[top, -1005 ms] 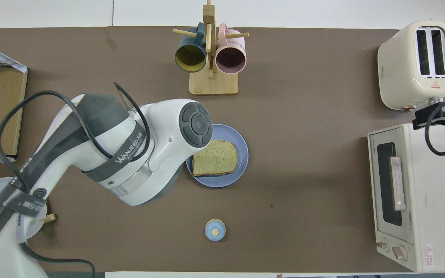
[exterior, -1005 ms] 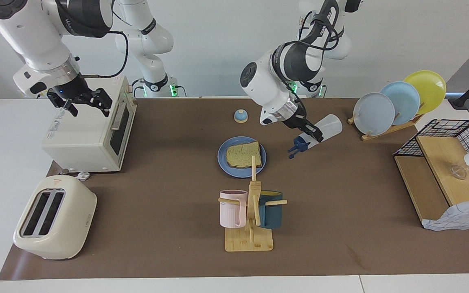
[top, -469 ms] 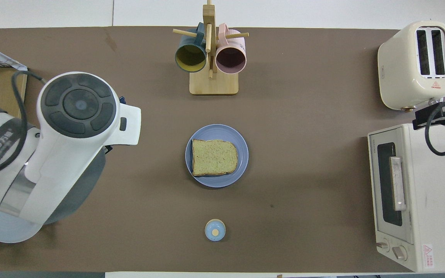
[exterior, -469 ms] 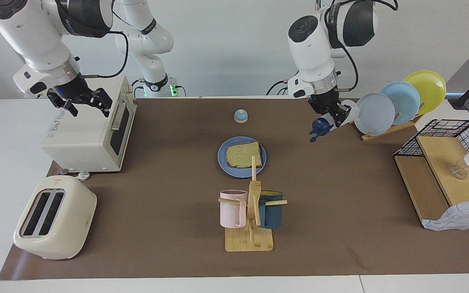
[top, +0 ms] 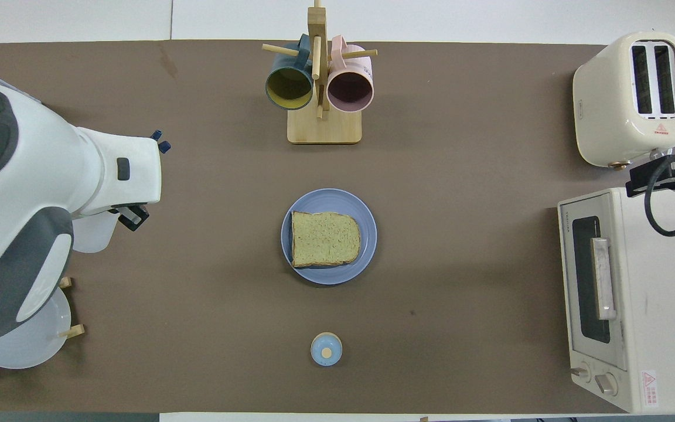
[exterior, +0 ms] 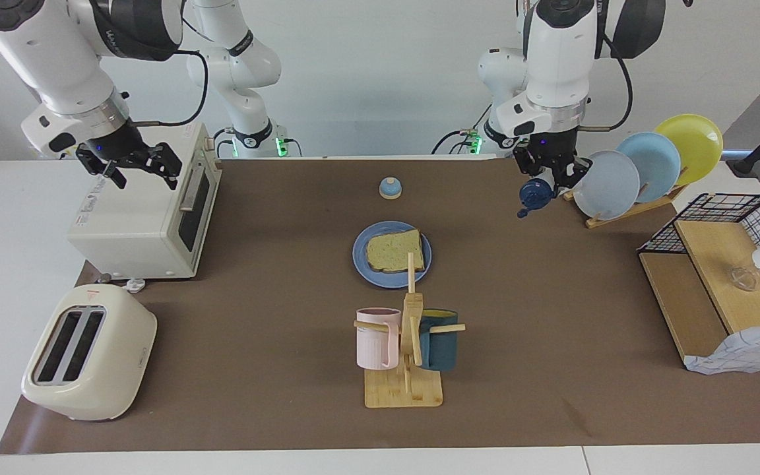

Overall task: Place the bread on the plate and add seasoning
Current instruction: 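Set the bottle down at its original spot with the left gripper, then open the left gripper and draw it back from the bottle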

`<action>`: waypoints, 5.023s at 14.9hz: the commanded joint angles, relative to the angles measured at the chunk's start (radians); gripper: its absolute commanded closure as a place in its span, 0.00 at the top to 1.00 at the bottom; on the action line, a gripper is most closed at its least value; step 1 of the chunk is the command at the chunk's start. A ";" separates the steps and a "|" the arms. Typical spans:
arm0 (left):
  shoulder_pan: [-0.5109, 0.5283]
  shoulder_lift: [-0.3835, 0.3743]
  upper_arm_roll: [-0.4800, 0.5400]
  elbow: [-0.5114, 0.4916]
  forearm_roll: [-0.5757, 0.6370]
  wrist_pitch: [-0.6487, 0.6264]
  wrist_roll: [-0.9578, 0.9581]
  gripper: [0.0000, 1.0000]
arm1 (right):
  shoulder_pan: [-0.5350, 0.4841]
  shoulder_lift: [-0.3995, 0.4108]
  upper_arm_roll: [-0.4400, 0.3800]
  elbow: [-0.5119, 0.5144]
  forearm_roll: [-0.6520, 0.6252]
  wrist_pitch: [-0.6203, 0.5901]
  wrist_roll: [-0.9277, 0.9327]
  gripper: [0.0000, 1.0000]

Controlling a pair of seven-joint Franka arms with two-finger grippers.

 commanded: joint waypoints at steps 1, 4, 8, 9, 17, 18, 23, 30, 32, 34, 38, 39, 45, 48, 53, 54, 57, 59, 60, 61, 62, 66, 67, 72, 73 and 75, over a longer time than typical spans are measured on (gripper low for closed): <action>0.026 -0.027 -0.006 -0.031 -0.051 0.069 -0.069 0.07 | -0.009 -0.015 0.001 -0.008 -0.001 -0.015 -0.024 1.00; 0.052 -0.025 -0.006 -0.040 -0.106 0.159 -0.161 0.07 | -0.009 -0.015 0.001 -0.008 -0.001 -0.015 -0.024 1.00; 0.096 -0.024 -0.006 -0.072 -0.186 0.294 -0.219 0.07 | -0.009 -0.014 0.001 -0.008 -0.001 -0.015 -0.024 1.00; 0.106 -0.028 -0.006 -0.101 -0.201 0.348 -0.234 0.07 | -0.009 -0.015 0.003 -0.008 -0.001 -0.015 -0.024 1.00; 0.110 -0.059 -0.006 -0.370 -0.223 0.865 -0.452 0.08 | -0.009 -0.015 0.001 -0.008 -0.001 -0.015 -0.024 1.00; 0.110 -0.058 -0.006 -0.402 -0.223 0.929 -0.471 0.07 | -0.009 -0.015 0.001 -0.008 -0.001 -0.015 -0.024 1.00; 0.112 0.031 -0.006 -0.505 -0.223 1.242 -0.483 0.07 | -0.009 -0.015 0.001 -0.008 -0.001 -0.015 -0.024 1.00; 0.117 0.226 -0.001 -0.575 -0.223 1.682 -0.474 0.08 | -0.009 -0.015 0.001 -0.008 -0.001 -0.015 -0.024 1.00; 0.121 0.239 0.000 -0.575 -0.223 1.703 -0.465 0.10 | -0.009 -0.015 0.001 -0.008 -0.001 -0.015 -0.024 1.00; 0.135 0.260 0.000 -0.580 -0.221 1.742 -0.430 0.12 | -0.009 -0.015 0.001 -0.008 -0.001 -0.015 -0.024 1.00; 0.146 0.309 0.002 -0.600 -0.220 1.812 -0.394 0.12 | -0.009 -0.015 0.001 -0.008 -0.001 -0.015 -0.024 1.00; 0.146 0.311 0.002 -0.600 -0.217 1.812 -0.394 0.13 | -0.009 -0.015 0.001 -0.008 -0.001 -0.015 -0.024 1.00; 0.152 0.389 0.007 -0.521 -0.162 1.813 -0.373 0.13 | -0.009 -0.015 0.003 -0.008 -0.001 -0.015 -0.024 1.00; 0.152 0.462 0.016 -0.442 -0.155 1.813 -0.374 0.13 | -0.009 -0.015 0.001 -0.008 -0.001 -0.015 -0.024 1.00; 0.172 0.495 0.020 -0.414 -0.114 1.813 -0.374 0.32 | -0.009 -0.015 0.001 -0.008 -0.001 -0.015 -0.024 1.00; 0.184 0.496 0.020 -0.414 -0.091 1.813 -0.374 0.40 | -0.009 -0.015 0.003 -0.008 -0.001 -0.015 -0.024 1.00; 0.198 0.495 0.020 -0.422 -0.068 1.813 -0.376 0.73 | -0.009 -0.015 0.003 -0.008 -0.001 -0.015 -0.024 1.00; 0.198 0.493 0.020 -0.425 -0.068 1.813 -0.376 0.85 | -0.009 -0.015 0.001 -0.008 -0.001 -0.015 -0.024 1.00; 0.198 0.493 0.020 -0.431 -0.068 1.813 -0.376 0.90 | -0.009 -0.015 0.001 -0.008 -0.001 -0.015 -0.024 1.00; 0.198 0.492 0.020 -0.437 -0.068 1.813 -0.376 0.94 | -0.009 -0.015 0.001 -0.008 -0.001 -0.015 -0.024 1.00; 0.198 0.490 0.020 -0.437 -0.068 1.813 -0.376 1.00 | -0.009 -0.015 0.003 -0.008 -0.001 -0.015 -0.024 1.00; 0.205 0.486 0.020 -0.453 -0.066 1.813 -0.377 1.00 | -0.009 -0.015 0.001 -0.008 -0.001 -0.015 -0.024 1.00; 0.205 0.486 0.019 -0.457 -0.066 1.813 -0.379 1.00 | -0.009 -0.015 0.001 -0.008 -0.001 -0.015 -0.024 1.00; 0.205 0.470 0.019 -0.488 -0.066 1.813 -0.386 1.00 | -0.009 -0.015 0.003 -0.008 -0.001 -0.015 -0.024 1.00; 0.205 0.464 0.019 -0.500 -0.066 1.812 -0.388 1.00 | -0.009 -0.015 0.001 -0.008 -0.001 -0.015 -0.024 1.00; 0.209 0.447 0.019 -0.522 -0.066 1.812 -0.390 1.00 | -0.009 -0.015 0.001 -0.008 -0.001 -0.015 -0.024 1.00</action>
